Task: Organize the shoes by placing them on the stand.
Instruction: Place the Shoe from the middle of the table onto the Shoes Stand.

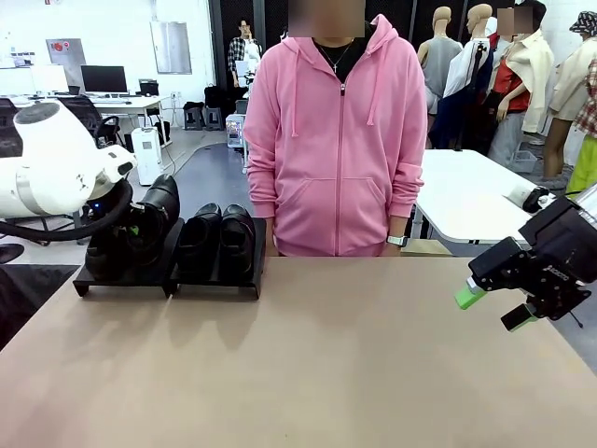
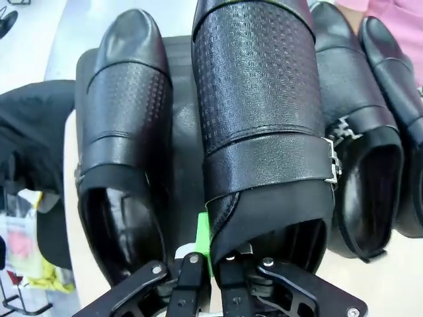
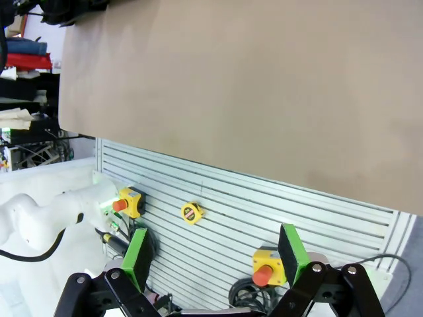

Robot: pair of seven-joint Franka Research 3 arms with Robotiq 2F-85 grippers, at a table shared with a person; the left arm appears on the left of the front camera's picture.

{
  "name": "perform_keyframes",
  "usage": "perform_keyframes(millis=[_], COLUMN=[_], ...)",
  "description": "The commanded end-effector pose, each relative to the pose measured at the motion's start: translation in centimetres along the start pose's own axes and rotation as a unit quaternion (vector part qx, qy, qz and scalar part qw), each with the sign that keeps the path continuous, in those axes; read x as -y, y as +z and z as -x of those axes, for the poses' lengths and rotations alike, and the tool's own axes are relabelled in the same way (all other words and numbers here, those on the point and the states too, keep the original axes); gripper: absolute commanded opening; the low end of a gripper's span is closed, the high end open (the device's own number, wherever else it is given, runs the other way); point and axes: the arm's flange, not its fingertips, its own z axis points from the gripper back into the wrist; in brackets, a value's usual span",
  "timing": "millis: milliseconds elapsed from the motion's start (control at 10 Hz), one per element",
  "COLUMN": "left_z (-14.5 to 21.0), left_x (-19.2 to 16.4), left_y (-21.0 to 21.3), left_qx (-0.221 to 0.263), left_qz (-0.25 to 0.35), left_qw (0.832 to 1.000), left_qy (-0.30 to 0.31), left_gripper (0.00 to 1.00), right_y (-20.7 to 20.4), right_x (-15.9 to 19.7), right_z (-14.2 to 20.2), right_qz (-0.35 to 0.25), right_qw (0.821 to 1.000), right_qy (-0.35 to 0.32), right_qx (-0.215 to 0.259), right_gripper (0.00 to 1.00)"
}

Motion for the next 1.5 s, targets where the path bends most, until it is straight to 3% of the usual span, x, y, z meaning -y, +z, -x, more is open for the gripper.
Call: perform_keyframes(millis=[0,300,400,500,600,1100,1400], left_z=[-0.7,-0.1,-0.1,-0.1,0.0,0.5,3.1], left_x=[-0.1,-0.3,-0.4,-0.6,-0.7,0.2,1.0], left_y=[-1.7,-3.6,-3.7,-3.5,-3.3,1.2,10.6], left_qx=[0.0,-0.019,-0.028,-0.033,-0.039,-0.016,-0.027], left_qz=[-0.016,-0.01,-0.006,-0.007,-0.009,-0.008,0.036], left_qw=[1.0,1.0,0.999,0.999,0.999,1.0,0.998], left_qy=[0.01,0.01,0.014,0.01,0.009,-0.006,-0.042], left_gripper=[0.0,0.0,0.33,0.91,1.0,1.0,1.0], right_y=[0.1,0.1,0.1,0.1,0.1,0.1,0.1], right_x=[0.1,0.1,0.1,0.1,0.1,0.1,0.1], right_z=[-0.4,-0.4,-0.4,-0.4,-0.4,-0.4,-0.4], right_qz=[-0.014,-0.014,-0.014,-0.014,-0.014,-0.014,-0.014], right_qw=[1.0,1.0,1.0,1.0,1.0,1.0,1.0], right_qy=[0.012,0.012,0.012,0.012,0.012,0.012,0.012], right_qx=[0.005,0.005,0.005,0.005,0.005,0.005,0.005], right_gripper=[1.0,1.0,1.0,1.0,1.0,1.0,1.0])
